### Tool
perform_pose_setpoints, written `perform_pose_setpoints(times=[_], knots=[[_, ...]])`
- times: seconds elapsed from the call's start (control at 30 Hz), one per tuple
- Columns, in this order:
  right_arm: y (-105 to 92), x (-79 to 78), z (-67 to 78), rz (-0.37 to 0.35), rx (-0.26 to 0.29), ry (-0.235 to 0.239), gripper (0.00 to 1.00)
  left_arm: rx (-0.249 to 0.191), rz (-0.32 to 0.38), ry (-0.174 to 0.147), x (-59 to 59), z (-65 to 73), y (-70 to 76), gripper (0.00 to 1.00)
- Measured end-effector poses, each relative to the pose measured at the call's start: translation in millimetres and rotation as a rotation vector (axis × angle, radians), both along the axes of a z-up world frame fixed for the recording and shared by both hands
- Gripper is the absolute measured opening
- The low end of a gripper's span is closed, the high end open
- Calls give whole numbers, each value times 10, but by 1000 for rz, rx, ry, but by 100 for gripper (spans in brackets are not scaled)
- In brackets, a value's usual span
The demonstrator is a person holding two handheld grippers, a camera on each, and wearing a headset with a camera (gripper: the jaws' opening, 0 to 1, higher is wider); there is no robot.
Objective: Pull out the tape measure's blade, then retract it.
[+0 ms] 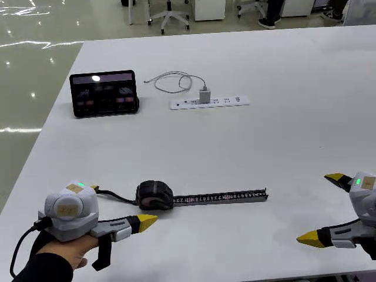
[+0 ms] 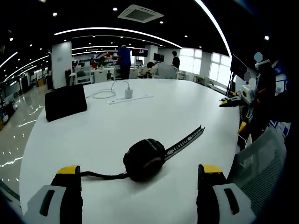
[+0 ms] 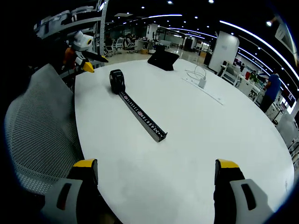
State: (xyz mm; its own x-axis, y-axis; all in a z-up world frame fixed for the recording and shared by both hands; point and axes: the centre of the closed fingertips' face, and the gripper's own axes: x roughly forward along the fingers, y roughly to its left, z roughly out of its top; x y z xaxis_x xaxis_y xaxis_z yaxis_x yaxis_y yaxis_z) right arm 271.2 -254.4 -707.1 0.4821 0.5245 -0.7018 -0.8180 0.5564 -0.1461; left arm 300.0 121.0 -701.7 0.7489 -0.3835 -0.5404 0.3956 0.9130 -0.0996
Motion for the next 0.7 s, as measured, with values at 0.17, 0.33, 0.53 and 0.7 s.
perform_pose_setpoints(times=[0.17,0.33,0.53,0.7], knots=[[24,-9,-11,23,-16,9,100,32,37,-4,63,-47,-113,100],[46,17,15,37,-18,11,100,-27,67,-32,145,-35,-244,100],[65,70,20,47,-23,26,100,19,117,-27,180,-135,-195,100],[109,123,2,77,-35,33,100,26,141,-57,215,-149,-219,100]])
